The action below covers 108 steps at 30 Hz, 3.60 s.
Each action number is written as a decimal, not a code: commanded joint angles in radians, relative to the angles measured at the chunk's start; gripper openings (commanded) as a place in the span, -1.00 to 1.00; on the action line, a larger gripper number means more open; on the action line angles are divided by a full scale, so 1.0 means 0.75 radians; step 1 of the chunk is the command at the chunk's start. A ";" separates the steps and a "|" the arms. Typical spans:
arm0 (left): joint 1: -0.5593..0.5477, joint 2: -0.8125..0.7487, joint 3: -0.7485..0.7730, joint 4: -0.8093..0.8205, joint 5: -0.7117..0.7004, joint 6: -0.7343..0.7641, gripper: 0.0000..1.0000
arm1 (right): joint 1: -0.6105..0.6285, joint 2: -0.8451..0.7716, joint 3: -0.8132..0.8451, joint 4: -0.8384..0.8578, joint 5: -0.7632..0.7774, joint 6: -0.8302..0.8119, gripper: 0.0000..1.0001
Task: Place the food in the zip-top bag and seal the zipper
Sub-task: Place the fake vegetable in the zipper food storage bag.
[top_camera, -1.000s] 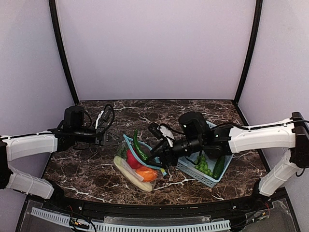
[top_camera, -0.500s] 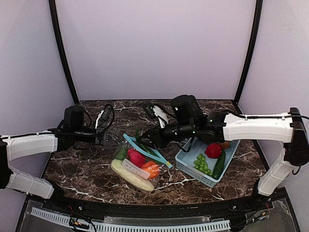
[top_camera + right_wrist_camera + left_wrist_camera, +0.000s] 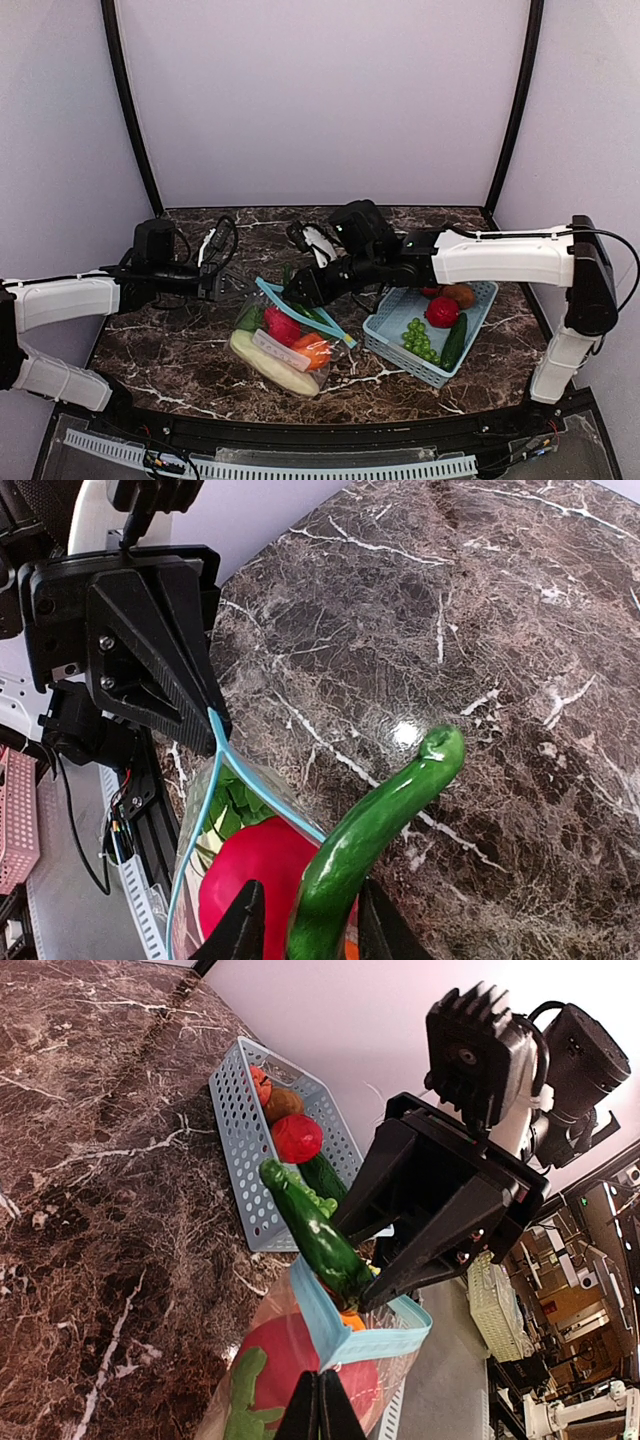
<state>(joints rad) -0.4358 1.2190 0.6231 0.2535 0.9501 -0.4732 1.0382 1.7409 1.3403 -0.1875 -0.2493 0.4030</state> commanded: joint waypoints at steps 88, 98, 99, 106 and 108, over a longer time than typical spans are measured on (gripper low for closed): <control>-0.037 0.064 0.102 -0.005 0.079 0.071 -0.99 | 0.208 -0.026 0.120 -0.410 0.591 0.319 -0.20; -0.037 0.060 0.100 0.005 0.078 0.065 -0.99 | 0.255 0.138 0.312 -0.556 0.721 0.362 -0.48; -0.037 0.060 0.100 0.005 0.077 0.064 -0.99 | 0.255 0.149 0.323 -0.570 0.730 0.371 -0.53; -0.037 0.054 0.100 0.006 0.080 0.064 -0.99 | 0.253 0.106 0.293 -0.557 0.693 0.378 -0.88; -0.037 0.054 0.100 0.007 0.082 0.065 -0.99 | 0.251 0.059 0.241 -0.481 0.631 0.335 -0.93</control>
<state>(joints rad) -0.4587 1.2667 0.6739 0.2516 1.0039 -0.4305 1.2186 1.8446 1.5597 -0.5861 0.2657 0.6861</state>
